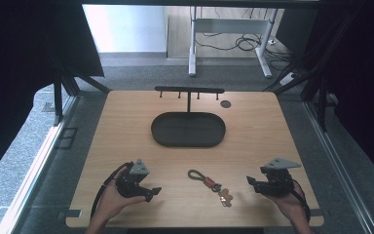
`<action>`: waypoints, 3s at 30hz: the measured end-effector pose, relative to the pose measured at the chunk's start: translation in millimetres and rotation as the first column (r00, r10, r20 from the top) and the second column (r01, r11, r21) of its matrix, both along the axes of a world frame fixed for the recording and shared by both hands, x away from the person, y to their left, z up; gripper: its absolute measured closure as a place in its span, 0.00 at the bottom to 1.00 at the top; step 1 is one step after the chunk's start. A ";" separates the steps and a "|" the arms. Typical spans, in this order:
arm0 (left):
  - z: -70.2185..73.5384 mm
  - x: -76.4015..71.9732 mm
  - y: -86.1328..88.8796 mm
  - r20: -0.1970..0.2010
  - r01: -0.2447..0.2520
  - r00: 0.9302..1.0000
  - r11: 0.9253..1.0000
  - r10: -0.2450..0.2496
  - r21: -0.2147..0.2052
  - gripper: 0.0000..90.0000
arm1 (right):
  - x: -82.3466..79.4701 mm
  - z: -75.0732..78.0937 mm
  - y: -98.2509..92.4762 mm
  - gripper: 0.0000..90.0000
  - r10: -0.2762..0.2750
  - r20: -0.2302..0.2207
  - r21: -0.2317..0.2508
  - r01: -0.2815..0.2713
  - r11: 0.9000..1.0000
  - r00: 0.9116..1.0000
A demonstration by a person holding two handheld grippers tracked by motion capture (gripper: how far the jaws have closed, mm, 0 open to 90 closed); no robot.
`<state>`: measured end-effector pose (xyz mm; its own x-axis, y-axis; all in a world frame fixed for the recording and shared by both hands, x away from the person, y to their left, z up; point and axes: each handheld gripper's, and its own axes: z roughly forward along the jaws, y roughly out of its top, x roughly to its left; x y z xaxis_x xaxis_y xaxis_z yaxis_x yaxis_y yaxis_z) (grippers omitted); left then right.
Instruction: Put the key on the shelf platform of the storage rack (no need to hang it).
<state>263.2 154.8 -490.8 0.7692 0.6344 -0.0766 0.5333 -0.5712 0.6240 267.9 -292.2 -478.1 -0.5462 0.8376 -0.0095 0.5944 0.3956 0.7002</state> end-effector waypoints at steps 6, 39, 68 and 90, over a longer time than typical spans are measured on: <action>0.8 -1.0 0.1 0.001 -0.004 1.000 1.000 0.004 -0.002 0.26 | 2.4 4.8 10.6 0.39 0.038 -0.002 -0.040 -0.038 0.998 0.999; -0.4 -1.5 -2.6 -0.006 0.010 1.000 1.000 -0.010 0.008 0.26 | 22.8 4.8 79.2 0.42 0.189 -0.068 -0.143 -0.197 0.970 0.980; -1.0 -2.3 -5.7 -0.008 0.020 1.000 1.000 -0.020 0.015 0.26 | 29.4 -0.7 110.1 0.46 0.271 -0.123 -0.162 -0.289 0.944 0.955; -3.0 -2.2 -8.3 -0.012 0.028 1.000 0.999 -0.028 0.020 0.26 | 31.0 -11.6 131.0 0.46 0.306 -0.162 -0.182 -0.333 0.925 0.938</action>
<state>261.0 146.5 -493.7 0.7857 0.6142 -0.0730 0.5240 -0.5983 0.6061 298.8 -161.2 -489.7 -0.7923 0.6056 -0.0733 0.4920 0.7054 0.5103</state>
